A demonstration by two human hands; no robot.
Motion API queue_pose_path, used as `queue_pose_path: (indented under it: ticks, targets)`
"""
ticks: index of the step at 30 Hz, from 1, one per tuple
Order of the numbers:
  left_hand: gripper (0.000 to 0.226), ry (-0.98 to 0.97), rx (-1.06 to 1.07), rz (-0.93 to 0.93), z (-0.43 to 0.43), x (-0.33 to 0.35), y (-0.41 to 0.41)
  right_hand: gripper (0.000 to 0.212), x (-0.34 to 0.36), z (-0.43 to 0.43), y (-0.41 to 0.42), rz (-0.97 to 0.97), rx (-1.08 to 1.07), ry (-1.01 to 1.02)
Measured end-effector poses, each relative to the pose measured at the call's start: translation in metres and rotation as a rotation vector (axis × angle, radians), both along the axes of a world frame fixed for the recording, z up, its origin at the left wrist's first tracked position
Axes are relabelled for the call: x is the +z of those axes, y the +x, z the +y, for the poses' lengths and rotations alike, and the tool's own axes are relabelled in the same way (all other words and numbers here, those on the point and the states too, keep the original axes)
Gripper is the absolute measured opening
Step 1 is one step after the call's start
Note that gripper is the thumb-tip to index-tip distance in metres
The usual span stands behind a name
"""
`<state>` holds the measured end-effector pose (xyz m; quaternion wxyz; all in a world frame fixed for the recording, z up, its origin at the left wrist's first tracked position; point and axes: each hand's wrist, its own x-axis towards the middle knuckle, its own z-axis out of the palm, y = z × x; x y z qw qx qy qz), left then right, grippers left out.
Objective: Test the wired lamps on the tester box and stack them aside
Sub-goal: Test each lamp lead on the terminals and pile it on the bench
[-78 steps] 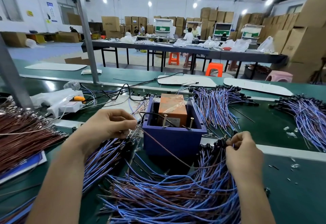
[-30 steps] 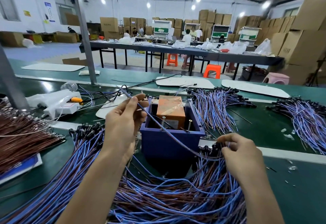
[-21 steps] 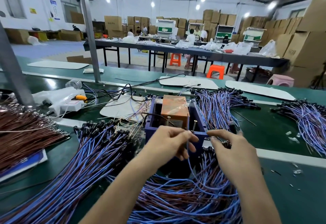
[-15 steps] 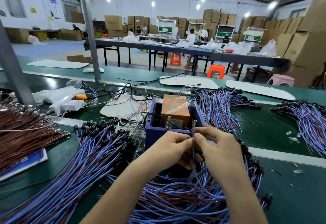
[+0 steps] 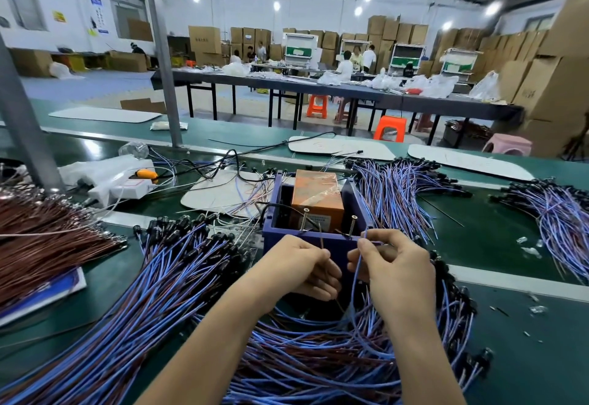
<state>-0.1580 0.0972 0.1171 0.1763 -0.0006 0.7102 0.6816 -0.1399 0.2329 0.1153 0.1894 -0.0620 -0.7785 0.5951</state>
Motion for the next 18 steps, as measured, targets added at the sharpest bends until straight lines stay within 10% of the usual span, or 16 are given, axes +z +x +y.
queue_pose_path:
  ticks: [18]
  targets:
    - [0.039,-0.013,0.066,-0.143,-0.007,-0.017,-0.014,0.018,-0.017,-0.001,-0.007,-0.114,0.122,0.252]
